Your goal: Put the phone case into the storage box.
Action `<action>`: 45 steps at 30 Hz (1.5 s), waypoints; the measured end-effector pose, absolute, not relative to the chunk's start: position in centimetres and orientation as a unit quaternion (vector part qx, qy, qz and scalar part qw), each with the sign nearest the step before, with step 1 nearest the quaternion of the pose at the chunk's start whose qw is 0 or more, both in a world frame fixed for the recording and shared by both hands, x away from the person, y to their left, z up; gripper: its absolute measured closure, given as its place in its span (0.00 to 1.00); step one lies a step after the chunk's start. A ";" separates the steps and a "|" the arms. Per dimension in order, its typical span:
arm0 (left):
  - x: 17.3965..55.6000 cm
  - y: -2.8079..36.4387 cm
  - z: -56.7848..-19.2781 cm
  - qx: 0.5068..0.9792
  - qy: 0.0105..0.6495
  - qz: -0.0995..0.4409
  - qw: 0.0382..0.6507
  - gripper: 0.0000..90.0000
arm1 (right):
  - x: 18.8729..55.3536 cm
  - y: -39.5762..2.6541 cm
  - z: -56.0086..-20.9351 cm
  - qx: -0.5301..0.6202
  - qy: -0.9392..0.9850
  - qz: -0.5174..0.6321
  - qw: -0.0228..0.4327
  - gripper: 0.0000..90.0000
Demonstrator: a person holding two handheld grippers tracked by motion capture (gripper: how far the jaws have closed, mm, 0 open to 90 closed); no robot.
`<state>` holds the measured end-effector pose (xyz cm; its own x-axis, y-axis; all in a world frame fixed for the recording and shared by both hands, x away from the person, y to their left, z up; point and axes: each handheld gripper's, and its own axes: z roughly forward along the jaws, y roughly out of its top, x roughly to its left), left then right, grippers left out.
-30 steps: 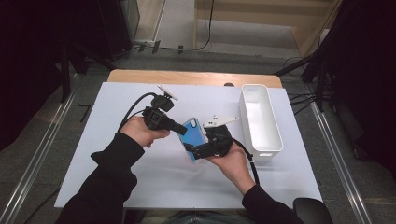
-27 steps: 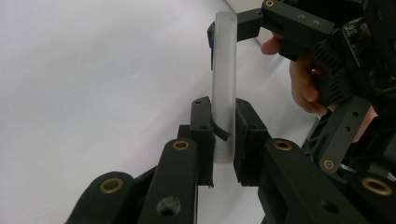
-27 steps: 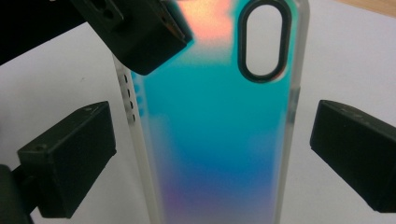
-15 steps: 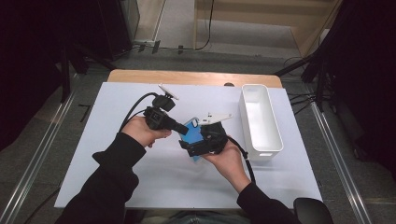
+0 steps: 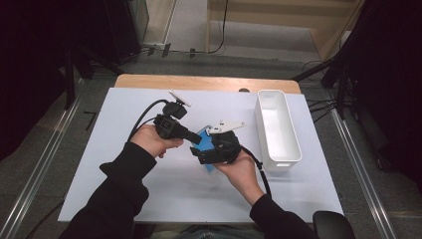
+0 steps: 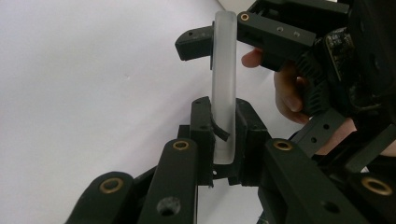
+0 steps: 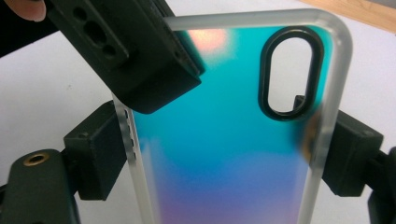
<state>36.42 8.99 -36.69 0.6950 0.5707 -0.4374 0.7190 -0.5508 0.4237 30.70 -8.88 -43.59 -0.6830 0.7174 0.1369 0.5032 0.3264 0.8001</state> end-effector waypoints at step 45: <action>36.3 11.0 -35.4 0.865 0.335 -0.129 0.350 0.46 | 31.0 -10.1 -42.5 0.364 0.820 0.439 0.050 0.18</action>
<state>36.28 10.95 -35.39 0.7426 0.4892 -0.4574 0.6696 -0.5310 0.5193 30.99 -10.10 -42.48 -0.7294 0.6413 0.2382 0.5541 0.3495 0.7555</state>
